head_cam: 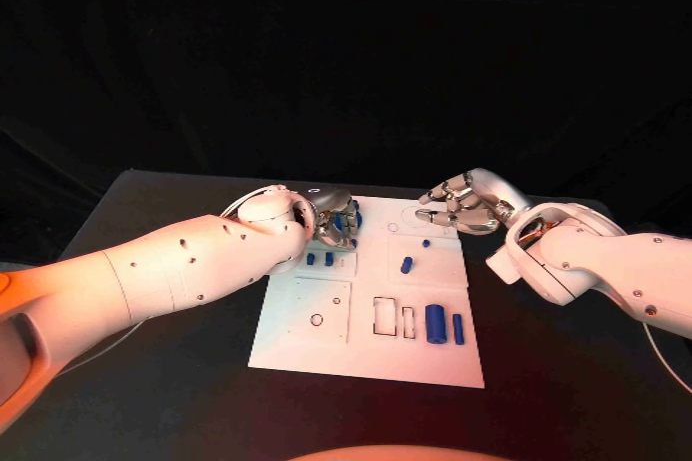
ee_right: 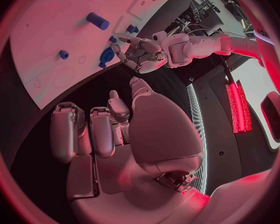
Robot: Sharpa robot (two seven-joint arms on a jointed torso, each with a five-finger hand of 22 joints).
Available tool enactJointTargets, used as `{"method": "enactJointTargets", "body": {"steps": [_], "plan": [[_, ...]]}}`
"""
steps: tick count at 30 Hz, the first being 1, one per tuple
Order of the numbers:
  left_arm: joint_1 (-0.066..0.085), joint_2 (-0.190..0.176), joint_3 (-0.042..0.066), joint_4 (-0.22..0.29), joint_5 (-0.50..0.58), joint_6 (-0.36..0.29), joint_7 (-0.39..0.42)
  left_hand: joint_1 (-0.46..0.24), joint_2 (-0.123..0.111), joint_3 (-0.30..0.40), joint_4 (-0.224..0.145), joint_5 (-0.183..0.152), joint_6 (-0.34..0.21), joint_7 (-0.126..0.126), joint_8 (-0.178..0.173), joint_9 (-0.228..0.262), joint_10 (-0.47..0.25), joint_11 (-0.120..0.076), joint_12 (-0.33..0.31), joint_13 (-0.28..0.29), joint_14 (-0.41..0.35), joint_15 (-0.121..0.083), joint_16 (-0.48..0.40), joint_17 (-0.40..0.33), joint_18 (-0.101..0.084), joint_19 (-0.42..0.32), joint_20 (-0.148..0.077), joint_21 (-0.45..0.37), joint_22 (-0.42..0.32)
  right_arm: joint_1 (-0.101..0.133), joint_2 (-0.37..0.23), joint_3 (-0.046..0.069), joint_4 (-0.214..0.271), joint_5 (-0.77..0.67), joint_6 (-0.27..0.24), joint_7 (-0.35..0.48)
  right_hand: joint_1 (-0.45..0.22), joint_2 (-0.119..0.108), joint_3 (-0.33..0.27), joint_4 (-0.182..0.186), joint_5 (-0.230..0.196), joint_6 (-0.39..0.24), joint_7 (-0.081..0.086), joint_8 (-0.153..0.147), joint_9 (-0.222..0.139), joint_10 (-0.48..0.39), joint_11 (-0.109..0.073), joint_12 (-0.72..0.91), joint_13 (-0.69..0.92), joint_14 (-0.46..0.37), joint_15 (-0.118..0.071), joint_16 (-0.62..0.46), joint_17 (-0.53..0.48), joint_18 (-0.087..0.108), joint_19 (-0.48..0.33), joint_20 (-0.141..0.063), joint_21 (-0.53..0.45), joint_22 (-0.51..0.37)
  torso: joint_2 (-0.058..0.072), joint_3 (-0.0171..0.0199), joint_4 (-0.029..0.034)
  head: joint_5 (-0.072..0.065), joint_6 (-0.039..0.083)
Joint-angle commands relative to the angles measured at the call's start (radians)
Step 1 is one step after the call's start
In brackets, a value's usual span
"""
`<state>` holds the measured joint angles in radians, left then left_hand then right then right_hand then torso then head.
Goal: Assemble the parts on the task board
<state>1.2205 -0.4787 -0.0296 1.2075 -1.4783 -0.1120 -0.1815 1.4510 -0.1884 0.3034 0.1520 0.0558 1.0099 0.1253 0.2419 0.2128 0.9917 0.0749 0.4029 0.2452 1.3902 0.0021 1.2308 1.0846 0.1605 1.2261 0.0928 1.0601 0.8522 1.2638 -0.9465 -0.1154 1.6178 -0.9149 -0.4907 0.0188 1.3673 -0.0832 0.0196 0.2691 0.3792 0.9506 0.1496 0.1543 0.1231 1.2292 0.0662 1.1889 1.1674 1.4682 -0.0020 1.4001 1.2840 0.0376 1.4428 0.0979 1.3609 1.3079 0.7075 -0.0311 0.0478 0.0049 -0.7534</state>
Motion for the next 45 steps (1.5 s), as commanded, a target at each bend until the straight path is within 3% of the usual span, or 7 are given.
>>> {"method": "enactJointTargets", "body": {"steps": [1,12,28,45], "plan": [[-0.001,0.007,0.001,-0.002,-0.016,0.025,-0.001,0.004,-0.006,0.007,-0.002,-0.004,0.008,-0.001,-0.008,-0.004,0.011,0.0,-0.008,-0.005,0.008,0.0,0.013,0.007,-0.02,0.015,0.0,0.016,0.017,-0.001,0.001,0.0,0.0,-0.004,0.01,0.01,0.001,0.01,-0.004,-0.001,0.007,-0.007,0.001,0.006,-0.001,-0.006,0.0,-0.006,-0.002,0.037,-0.008,-0.007,-0.001,0.018,-0.008,0.0,-0.005,0.112,-0.001,0.0,0.0009,0.0,0.0],[-0.008,0.028,0.0,-0.026,-0.017,0.039,-0.008,0.039,0.013,0.052,-0.023,-0.005,0.025,-0.001,-0.023,-0.018,0.037,-0.003,-0.027,-0.032,0.013,-0.004,0.034,0.01,-0.024,0.019,-0.002,0.049,0.053,-0.001,0.002,0.0,0.001,-0.004,0.011,0.01,0.001,0.01,-0.004,-0.001,0.007,-0.007,0.001,0.006,-0.001,-0.006,0.0,-0.006,-0.002,0.037,-0.008,-0.007,-0.001,0.018,-0.008,0.0,-0.005,0.112,0.001,-0.0001,-0.0003,0.0,0.002],[-0.013,0.046,0.0,-0.052,-0.022,0.073,-0.016,0.037,0.017,0.113,-0.049,-0.005,0.058,-0.002,-0.043,-0.035,0.088,-0.009,-0.049,-0.062,0.032,-0.009,0.074,0.036,-0.035,0.042,-0.003,0.11,0.125,-0.001,0.002,0.0,0.004,-0.004,0.011,0.009,0.002,0.011,-0.003,-0.001,0.008,-0.007,0.001,0.006,-0.001,-0.004,0.0,-0.003,0.001,0.037,-0.008,-0.006,0.0,0.018,-0.007,0.0,-0.005,0.113,0.0,0.0,-0.0004,-0.002,-0.004],[-0.017,0.048,0.0,-0.056,-0.007,0.086,-0.014,0.001,-0.01,0.124,-0.058,-0.005,0.024,0.004,-0.095,-0.06,0.104,-0.007,-0.075,-0.08,0.036,-0.007,0.085,0.03,-0.037,0.044,-0.002,0.13,0.147,-0.001,0.002,0.0,0.003,-0.004,0.012,0.009,0.002,0.012,-0.003,-0.001,0.008,-0.007,0.001,0.007,-0.001,-0.003,0.0,-0.003,0.001,0.037,-0.008,-0.007,0.0,0.018,-0.007,0.0,-0.005,0.113,-0.001,0.0005,0.0001,-0.004,-0.005]]}}
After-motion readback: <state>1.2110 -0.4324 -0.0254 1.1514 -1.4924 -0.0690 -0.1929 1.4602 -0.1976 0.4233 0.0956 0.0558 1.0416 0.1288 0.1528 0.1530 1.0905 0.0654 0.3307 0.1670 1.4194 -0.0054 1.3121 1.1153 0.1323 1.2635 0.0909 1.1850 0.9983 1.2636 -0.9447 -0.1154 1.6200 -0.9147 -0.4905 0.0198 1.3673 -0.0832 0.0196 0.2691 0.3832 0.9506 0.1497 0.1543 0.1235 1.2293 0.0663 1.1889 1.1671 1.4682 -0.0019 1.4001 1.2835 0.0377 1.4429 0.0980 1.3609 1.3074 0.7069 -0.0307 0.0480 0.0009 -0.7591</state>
